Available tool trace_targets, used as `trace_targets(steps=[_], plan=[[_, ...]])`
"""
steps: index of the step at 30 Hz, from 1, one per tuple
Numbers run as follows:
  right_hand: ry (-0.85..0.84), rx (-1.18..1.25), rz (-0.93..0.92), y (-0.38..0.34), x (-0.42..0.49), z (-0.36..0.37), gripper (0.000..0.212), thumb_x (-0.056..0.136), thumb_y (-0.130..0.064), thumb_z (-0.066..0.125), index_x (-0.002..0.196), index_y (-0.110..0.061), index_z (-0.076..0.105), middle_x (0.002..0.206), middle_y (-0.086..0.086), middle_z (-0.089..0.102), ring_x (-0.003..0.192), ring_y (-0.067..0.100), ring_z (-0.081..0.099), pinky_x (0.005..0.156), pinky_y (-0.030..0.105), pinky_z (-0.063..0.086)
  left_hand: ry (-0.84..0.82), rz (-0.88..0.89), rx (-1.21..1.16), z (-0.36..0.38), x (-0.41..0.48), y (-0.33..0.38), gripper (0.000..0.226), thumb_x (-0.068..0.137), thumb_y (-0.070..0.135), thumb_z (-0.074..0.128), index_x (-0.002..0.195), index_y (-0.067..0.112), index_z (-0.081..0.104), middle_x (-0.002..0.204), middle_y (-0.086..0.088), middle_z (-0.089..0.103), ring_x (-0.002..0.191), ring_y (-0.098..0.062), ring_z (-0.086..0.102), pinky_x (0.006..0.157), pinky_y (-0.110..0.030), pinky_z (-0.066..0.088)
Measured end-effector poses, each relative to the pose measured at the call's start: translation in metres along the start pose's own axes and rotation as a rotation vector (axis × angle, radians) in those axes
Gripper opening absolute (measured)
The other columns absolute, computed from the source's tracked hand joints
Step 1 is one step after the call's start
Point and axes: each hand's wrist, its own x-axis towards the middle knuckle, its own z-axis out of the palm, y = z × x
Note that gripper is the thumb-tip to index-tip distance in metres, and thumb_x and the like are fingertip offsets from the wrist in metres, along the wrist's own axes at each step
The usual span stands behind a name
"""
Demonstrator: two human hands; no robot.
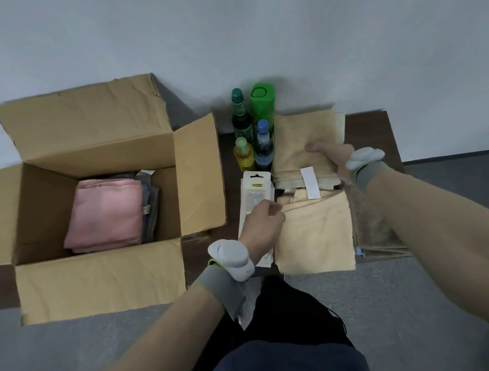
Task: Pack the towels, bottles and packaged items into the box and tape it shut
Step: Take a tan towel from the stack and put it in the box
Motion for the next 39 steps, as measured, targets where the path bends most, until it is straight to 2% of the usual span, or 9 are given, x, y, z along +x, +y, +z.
trace_targets(steps=[4, 8, 9, 12, 14, 20, 25, 30, 39], plan=[[-0.032, -0.002, 0.003, 0.000, -0.002, 0.002, 0.072, 0.062, -0.039, 0.097, 0.115, -0.009, 0.059, 0.101, 0.007, 0.070, 0.097, 0.029, 0.071, 0.093, 0.047, 0.060, 0.015, 0.015, 0.001, 0.001, -0.006, 0.002, 0.034, 0.099, 0.024, 0.048, 0.131, 0.023, 0.058, 0.131, 0.002, 0.057, 0.114, -0.018, 0.052, 0.087, -0.030, 0.043], [-0.018, 0.053, 0.032, 0.004, -0.007, 0.003, 0.053, 0.062, -0.032, 0.098, 0.091, -0.010, 0.059, 0.083, 0.004, 0.069, 0.064, 0.020, 0.073, 0.051, 0.034, 0.059, 0.032, -0.003, -0.020, 0.000, -0.010, 0.001, 0.031, 0.098, 0.025, 0.051, 0.127, 0.022, 0.060, 0.122, 0.003, 0.058, 0.093, -0.008, 0.054, 0.065, -0.024, 0.042], [-0.007, 0.067, 0.032, 0.004, -0.009, 0.001, 0.055, 0.061, -0.032, 0.099, 0.093, -0.010, 0.060, 0.085, 0.004, 0.068, 0.067, 0.021, 0.072, 0.054, 0.036, 0.060, 0.034, -0.001, -0.024, 0.000, -0.010, 0.001, 0.031, 0.098, 0.025, 0.051, 0.127, 0.022, 0.060, 0.120, 0.003, 0.058, 0.090, -0.005, 0.053, 0.064, -0.024, 0.042], [-0.007, 0.058, 0.037, 0.004, -0.012, -0.006, 0.064, 0.065, -0.035, 0.096, 0.109, -0.009, 0.059, 0.093, 0.006, 0.065, 0.090, 0.028, 0.068, 0.089, 0.049, 0.061, 0.023, 0.010, -0.036, 0.000, -0.010, 0.003, 0.032, 0.098, 0.023, 0.049, 0.128, 0.021, 0.060, 0.118, 0.003, 0.058, 0.088, -0.002, 0.051, 0.064, -0.023, 0.041], [-0.008, 0.057, 0.054, 0.005, -0.020, -0.012, 0.070, 0.068, -0.036, 0.093, 0.123, -0.006, 0.060, 0.098, 0.007, 0.066, 0.092, 0.027, 0.067, 0.098, 0.050, 0.057, 0.021, 0.030, -0.039, -0.001, -0.011, 0.004, 0.032, 0.099, 0.023, 0.049, 0.129, 0.021, 0.060, 0.118, 0.004, 0.057, 0.090, -0.001, 0.051, 0.066, -0.020, 0.040], [0.054, 0.172, 0.062, 0.009, -0.051, -0.037, 0.087, 0.068, -0.034, 0.093, 0.141, -0.008, 0.053, 0.126, 0.011, 0.065, 0.113, 0.032, 0.065, 0.101, 0.052, 0.056, -0.023, 0.080, -0.059, -0.001, -0.018, 0.014, 0.031, 0.100, 0.021, 0.049, 0.129, 0.020, 0.060, 0.114, 0.004, 0.056, 0.109, -0.017, 0.053, 0.085, -0.028, 0.041], [0.171, 0.224, 0.004, 0.010, -0.087, -0.068, 0.087, 0.059, -0.036, 0.095, 0.134, -0.009, 0.060, 0.106, 0.004, 0.065, 0.092, 0.023, 0.064, 0.083, 0.039, 0.057, -0.084, 0.138, -0.031, -0.003, -0.026, 0.024, 0.028, 0.099, 0.021, 0.050, 0.124, 0.019, 0.062, 0.115, 0.000, 0.061, 0.112, -0.020, 0.059, 0.086, -0.031, 0.048], [0.142, 0.287, -0.014, 0.007, -0.118, -0.096, 0.108, 0.034, -0.042, 0.095, 0.133, -0.013, 0.063, 0.126, 0.008, 0.069, 0.113, 0.032, 0.068, 0.102, 0.051, 0.056, -0.127, 0.217, -0.032, -0.012, -0.044, 0.043, 0.022, 0.097, 0.024, 0.052, 0.116, 0.021, 0.063, 0.115, 0.001, 0.062, 0.111, -0.020, 0.061, 0.097, -0.039, 0.053], [0.119, 0.392, -0.163, -0.008, -0.199, -0.067, 0.108, 0.027, -0.048, 0.101, 0.126, -0.020, 0.068, 0.119, 0.007, 0.076, 0.105, 0.032, 0.075, 0.094, 0.054, 0.059, -0.212, 0.416, -0.019, -0.058, -0.086, 0.058, 0.023, 0.098, 0.033, 0.054, 0.117, 0.021, 0.055, 0.110, 0.001, 0.060, 0.105, -0.018, 0.061, 0.096, -0.042, 0.053]])
